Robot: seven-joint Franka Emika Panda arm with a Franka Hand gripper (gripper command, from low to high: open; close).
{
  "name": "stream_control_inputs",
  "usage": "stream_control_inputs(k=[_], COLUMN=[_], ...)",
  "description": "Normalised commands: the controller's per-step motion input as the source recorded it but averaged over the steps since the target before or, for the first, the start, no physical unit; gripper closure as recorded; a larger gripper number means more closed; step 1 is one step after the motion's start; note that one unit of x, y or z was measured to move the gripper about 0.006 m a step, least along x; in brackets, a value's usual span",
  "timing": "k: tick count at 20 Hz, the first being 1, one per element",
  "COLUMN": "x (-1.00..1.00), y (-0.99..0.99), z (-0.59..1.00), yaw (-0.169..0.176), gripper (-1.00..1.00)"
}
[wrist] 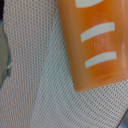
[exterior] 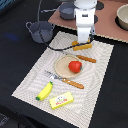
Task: Interact with the objects in diverse but meaningful ways.
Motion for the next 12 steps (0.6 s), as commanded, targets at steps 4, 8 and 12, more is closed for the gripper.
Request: stream_control_inputs(k=[4, 8, 12], x=[0.23, 0.26, 0.24], y=[-0.05, -0.01, 0.00], z=[-0.15, -0.20, -0.17], yaw=[0.018, 0.014, 0.010], gripper=[-1.00, -1.00, -1.00])
